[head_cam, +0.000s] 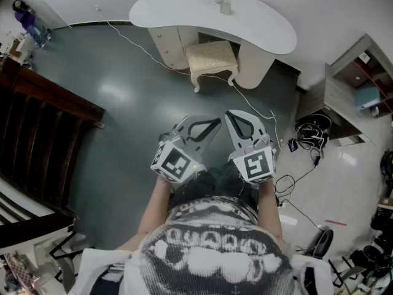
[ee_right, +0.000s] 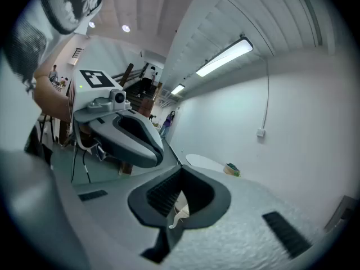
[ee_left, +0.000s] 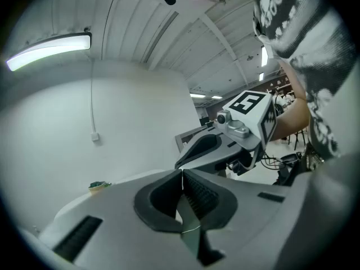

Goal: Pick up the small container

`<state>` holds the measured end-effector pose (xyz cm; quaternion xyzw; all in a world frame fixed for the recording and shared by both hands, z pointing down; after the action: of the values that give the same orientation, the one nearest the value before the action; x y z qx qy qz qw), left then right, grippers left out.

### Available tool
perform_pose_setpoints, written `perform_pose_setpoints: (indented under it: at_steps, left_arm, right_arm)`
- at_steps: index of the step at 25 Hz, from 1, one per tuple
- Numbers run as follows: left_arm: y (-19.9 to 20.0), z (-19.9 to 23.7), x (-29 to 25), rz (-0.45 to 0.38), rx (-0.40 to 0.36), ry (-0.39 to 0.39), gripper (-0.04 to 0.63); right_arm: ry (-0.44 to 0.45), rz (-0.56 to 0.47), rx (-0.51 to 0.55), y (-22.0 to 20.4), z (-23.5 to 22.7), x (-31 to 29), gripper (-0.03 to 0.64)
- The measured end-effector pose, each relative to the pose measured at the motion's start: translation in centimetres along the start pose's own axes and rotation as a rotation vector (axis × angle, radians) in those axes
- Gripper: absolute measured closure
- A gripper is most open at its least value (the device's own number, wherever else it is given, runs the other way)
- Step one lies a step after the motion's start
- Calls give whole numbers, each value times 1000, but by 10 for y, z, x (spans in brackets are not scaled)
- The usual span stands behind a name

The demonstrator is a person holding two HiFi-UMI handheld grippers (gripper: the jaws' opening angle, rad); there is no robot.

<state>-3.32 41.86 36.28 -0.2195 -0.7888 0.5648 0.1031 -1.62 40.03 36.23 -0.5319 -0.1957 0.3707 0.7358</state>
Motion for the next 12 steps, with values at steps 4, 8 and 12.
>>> perform_pose_setpoints:
  at_steps: [4,8,12]
  left_arm:
    - [-2,0,-1,3,1,4,591]
    - [-4,1,2,5,0,6,591]
    - [-4,2,9,0,-5,1,591]
  right_arm:
    - [-11,-6,-7,-3,-4,1,621]
    - [-27,-11,-24,-1,-3,0,615]
    - [-26,-14,-17,1,3,-3,614]
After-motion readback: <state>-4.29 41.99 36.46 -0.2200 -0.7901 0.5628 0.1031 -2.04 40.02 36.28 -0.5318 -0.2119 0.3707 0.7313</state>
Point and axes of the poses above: the fingertips, and each gripper's own axes: x backward along the fingers, z to its left, y out of its top, the point moved 1 cm from there along x, backward along the fingers, and after that the axes turned 7 degrees about -z, right-handed, at the moved point
